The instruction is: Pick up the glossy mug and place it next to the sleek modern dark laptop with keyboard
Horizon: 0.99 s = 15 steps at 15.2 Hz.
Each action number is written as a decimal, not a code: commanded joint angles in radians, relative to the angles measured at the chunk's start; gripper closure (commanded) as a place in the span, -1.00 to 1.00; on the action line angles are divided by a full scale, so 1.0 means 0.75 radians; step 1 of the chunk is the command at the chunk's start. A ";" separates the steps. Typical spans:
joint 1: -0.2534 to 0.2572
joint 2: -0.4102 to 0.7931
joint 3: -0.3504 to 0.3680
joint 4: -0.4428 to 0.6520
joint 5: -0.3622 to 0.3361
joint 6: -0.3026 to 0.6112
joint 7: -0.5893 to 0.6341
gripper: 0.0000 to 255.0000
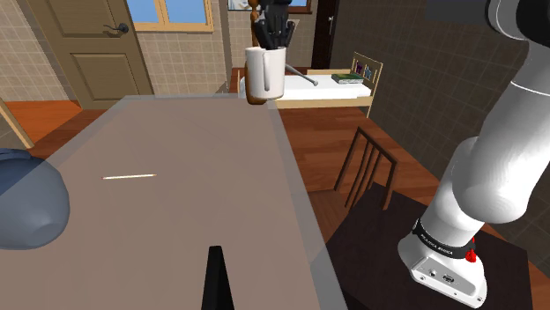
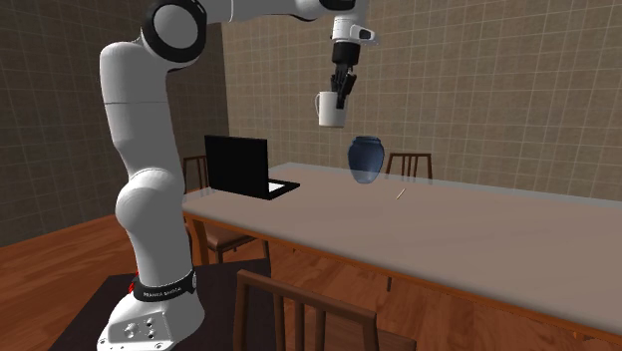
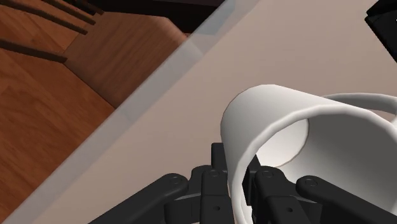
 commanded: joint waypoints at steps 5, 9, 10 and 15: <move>0.079 -0.122 0.092 -0.135 0.044 0.033 0.176 1.00; 0.130 -0.171 0.161 -0.185 0.075 0.052 0.297 1.00; 0.143 -0.180 0.179 -0.194 0.082 0.056 0.328 1.00; 0.209 -0.201 0.275 -0.211 0.114 0.077 0.490 1.00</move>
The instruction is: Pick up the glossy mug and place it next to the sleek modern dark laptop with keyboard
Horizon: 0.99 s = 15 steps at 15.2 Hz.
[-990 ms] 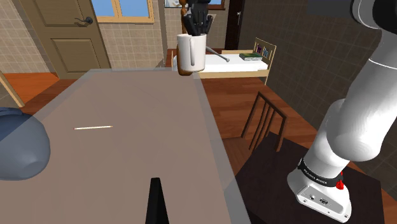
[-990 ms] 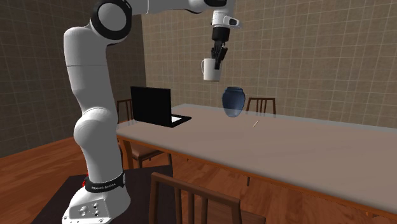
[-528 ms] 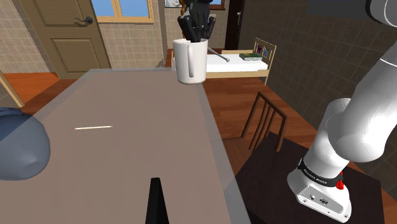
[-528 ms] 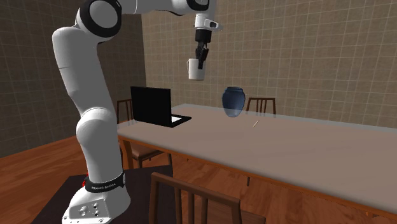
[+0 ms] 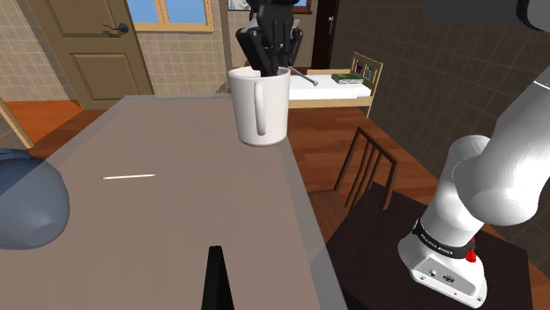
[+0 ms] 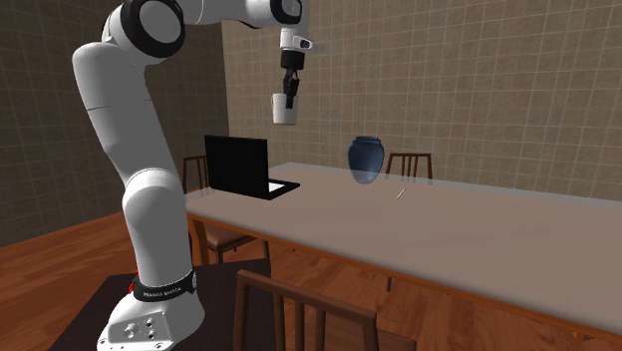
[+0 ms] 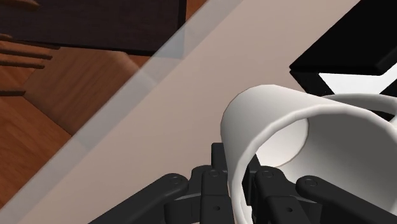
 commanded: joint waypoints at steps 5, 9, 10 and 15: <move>0.079 0.020 0.128 0.027 0.022 0.024 0.211 1.00; 0.134 0.066 0.221 0.075 0.017 0.041 0.359 1.00; 0.148 0.082 0.245 0.091 0.012 0.045 0.397 1.00; 0.165 0.076 0.269 0.030 0.017 0.107 0.427 1.00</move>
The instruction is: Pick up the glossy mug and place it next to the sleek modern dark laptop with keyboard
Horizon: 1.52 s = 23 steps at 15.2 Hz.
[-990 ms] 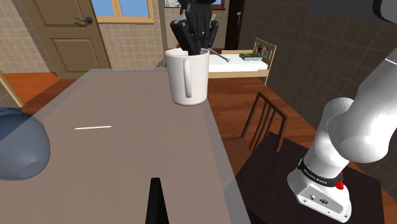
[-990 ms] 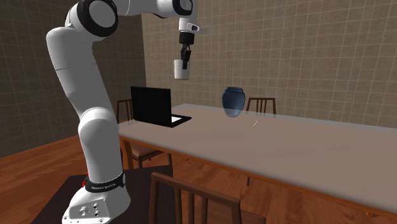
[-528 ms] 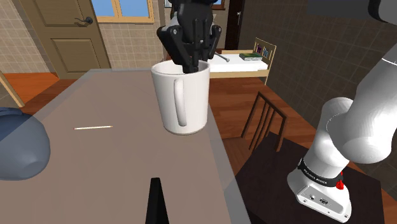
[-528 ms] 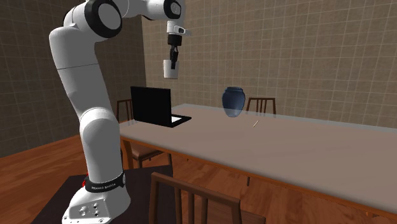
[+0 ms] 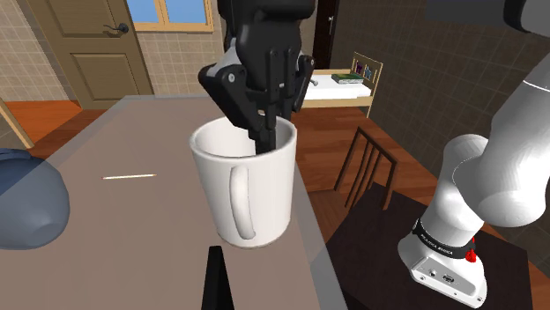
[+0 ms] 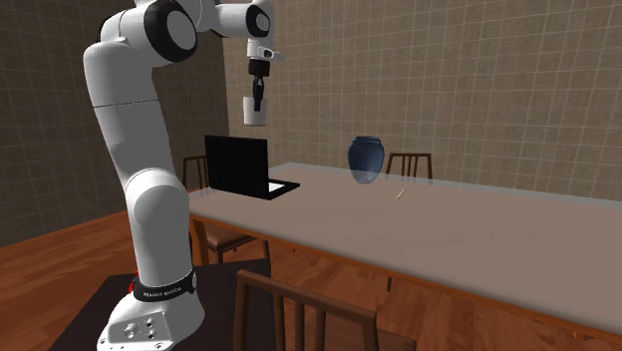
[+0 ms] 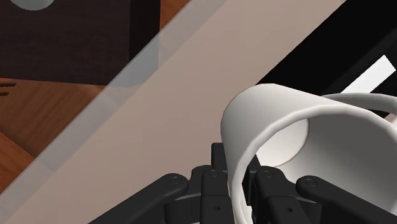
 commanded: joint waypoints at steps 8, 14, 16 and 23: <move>0.003 -0.062 -0.007 -0.221 0.030 0.164 -0.039 1.00; 0.006 -0.087 -0.006 -0.351 0.043 0.270 -0.061 1.00; 0.008 -0.092 -0.005 -0.391 0.047 0.306 -0.067 1.00; 0.013 -0.099 0.003 -0.522 0.057 0.430 -0.084 1.00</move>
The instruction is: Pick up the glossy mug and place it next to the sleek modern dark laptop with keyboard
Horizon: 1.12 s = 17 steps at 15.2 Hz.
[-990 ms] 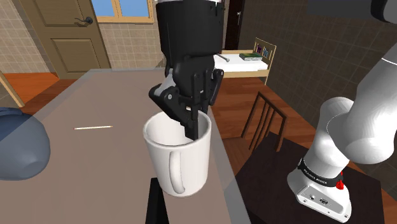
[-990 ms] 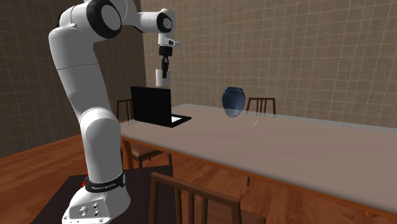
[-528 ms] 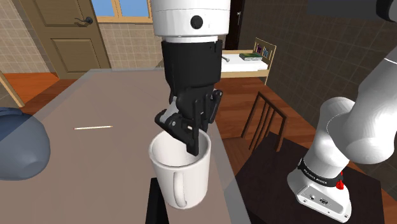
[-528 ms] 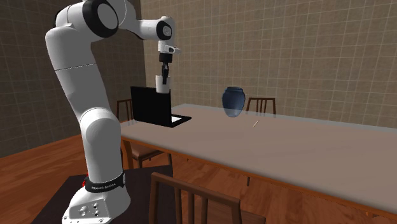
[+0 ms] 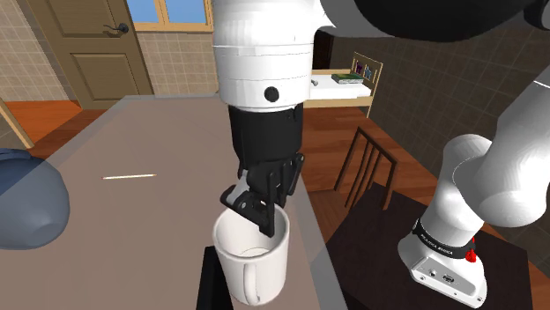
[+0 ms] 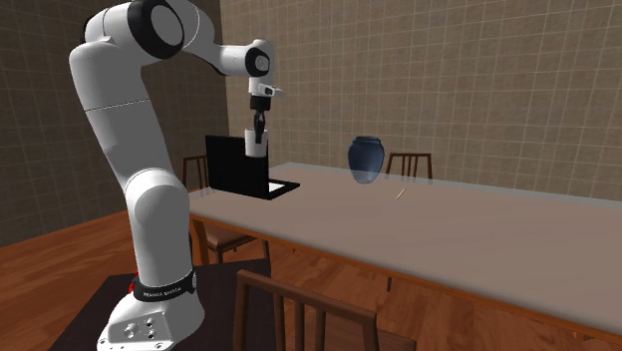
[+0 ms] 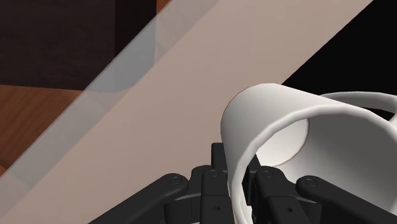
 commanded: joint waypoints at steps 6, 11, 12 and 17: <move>0.004 0.009 0.011 -0.115 0.004 0.123 -0.013 1.00; 0.007 0.024 0.021 -0.191 0.004 0.213 -0.019 1.00; 0.008 0.028 0.023 -0.205 0.004 0.231 -0.019 1.00; 0.010 0.054 0.034 -0.273 -0.001 0.322 -0.021 1.00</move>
